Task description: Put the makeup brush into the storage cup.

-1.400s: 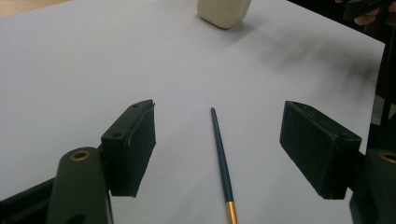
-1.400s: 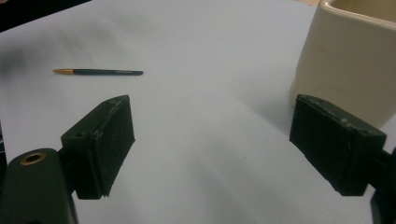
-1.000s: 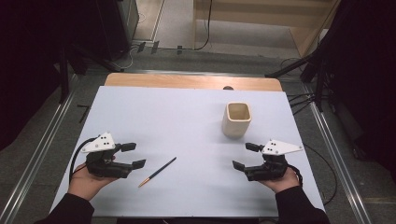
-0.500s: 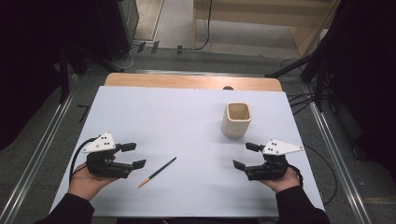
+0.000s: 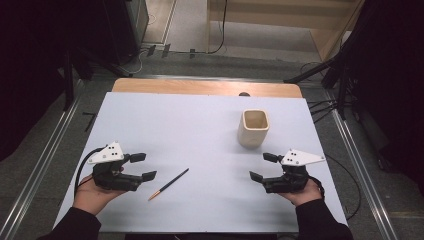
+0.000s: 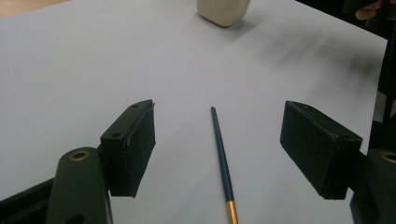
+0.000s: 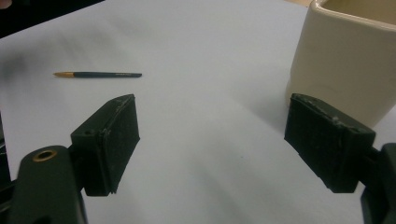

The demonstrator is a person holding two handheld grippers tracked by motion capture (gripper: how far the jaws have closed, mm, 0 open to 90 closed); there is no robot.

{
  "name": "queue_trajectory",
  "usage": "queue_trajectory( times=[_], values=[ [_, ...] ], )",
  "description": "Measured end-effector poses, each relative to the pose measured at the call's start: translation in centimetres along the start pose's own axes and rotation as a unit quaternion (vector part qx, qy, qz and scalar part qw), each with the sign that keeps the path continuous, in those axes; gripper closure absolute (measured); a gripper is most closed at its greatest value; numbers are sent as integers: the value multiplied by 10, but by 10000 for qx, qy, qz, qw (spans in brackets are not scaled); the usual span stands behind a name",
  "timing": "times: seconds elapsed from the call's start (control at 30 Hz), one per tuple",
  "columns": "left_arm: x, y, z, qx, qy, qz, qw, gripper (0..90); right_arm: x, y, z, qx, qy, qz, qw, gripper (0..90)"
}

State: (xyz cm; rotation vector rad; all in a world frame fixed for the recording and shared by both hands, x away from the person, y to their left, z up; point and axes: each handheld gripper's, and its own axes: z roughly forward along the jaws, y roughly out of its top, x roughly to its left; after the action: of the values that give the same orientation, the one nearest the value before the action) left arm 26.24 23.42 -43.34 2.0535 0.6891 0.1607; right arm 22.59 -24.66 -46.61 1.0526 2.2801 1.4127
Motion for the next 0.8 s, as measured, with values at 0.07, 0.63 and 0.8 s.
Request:
queue_trajectory(
  times=[0.07, 0.63, 0.8],
  values=[
    [0, 0, 0, 9, 10, 5, 10000, 271, 0, 0, 0, 6, 3, 1, 10000, 189],
    [-1, 1, 3, -1, -17, 48, 10000, 268, 0, -1, 2, 78, 10, -33, 10000, 189],
    [-2, 2, 4, -14, -32, 36, 10000, 268, 0, -1, 1, 78, -4, -20, 10000, 189]
  ],
)
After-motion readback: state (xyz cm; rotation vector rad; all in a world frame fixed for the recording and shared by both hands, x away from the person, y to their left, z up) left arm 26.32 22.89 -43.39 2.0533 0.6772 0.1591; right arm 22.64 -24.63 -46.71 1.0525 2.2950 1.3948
